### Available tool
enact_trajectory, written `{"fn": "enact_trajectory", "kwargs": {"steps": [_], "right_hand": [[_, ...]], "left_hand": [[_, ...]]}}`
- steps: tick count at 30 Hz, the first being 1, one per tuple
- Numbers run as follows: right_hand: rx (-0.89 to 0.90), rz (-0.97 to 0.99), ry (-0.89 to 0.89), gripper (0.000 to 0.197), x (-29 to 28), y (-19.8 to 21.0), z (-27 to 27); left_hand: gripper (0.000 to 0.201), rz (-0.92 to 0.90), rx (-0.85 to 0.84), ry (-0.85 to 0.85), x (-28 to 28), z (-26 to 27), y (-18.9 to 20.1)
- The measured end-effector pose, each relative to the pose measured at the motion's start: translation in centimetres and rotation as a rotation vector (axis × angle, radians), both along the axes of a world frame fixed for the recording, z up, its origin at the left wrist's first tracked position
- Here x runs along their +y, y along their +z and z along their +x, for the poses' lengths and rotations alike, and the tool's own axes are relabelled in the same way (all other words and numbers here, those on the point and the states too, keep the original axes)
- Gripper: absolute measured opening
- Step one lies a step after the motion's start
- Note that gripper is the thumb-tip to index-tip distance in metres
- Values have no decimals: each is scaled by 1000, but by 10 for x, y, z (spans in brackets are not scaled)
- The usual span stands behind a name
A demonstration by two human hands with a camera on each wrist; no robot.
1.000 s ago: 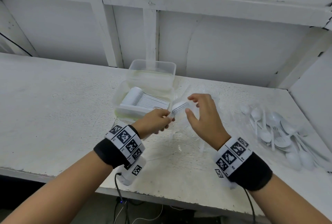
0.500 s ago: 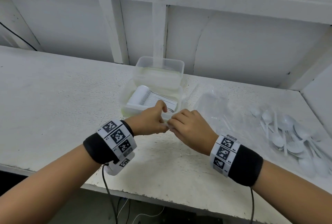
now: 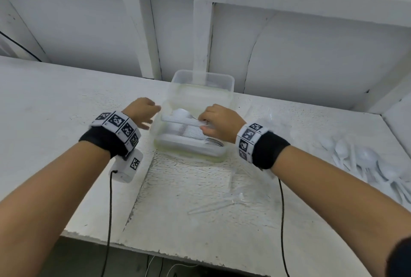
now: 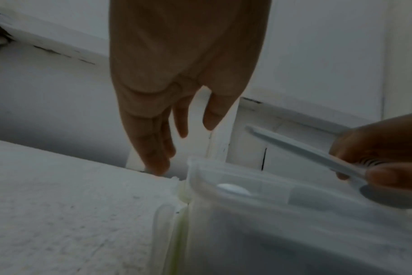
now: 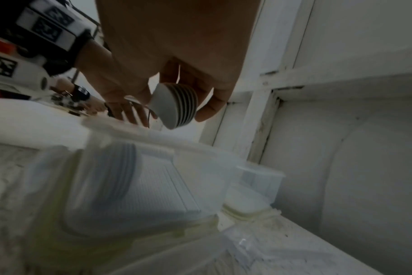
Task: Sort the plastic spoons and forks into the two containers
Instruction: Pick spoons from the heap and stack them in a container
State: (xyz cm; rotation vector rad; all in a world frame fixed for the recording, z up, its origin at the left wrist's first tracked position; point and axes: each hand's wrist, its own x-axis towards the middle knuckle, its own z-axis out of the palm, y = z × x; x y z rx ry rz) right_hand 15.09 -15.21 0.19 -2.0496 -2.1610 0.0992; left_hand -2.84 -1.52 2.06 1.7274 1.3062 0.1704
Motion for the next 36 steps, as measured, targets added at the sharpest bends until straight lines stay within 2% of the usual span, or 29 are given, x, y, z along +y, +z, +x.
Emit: {"fn": "enact_trajectory", "kwargs": {"steps": [2,6,10,15,23,27,31,33,36], "right_hand": [[-4,-127,-40,35,9,-3,-3],[115,-264,-84,29,17,-12,-4],[248,-317,-95,25,17,-9,-2],[252,-358,-104,21,17,-5,-2],[263,-364,-109,23,15,-3,-4],[253,-369,-132,30,15,-5,-5],[276,-314,-144,32,11,-4,-3],[309,-249,-138,31,6,2,0],[383,-121,-125,29,-9,14,7]], "left_hand": [[18,-81,-8,-17,-1,1,-4],[17,-72,-31,5,2,1,-10],[15,-83,-27,-1,4,0,-10],[14,-90,-35,5,4,0,-10],[13,-77,-28,-1,4,1,-10],[12,-63,-25,1,3,1,-11],[16,-26,-12,3,-1,1,-10],[23,56,27,0,-3,2,-8],[34,273,100,33,-9,5,-2]]}}
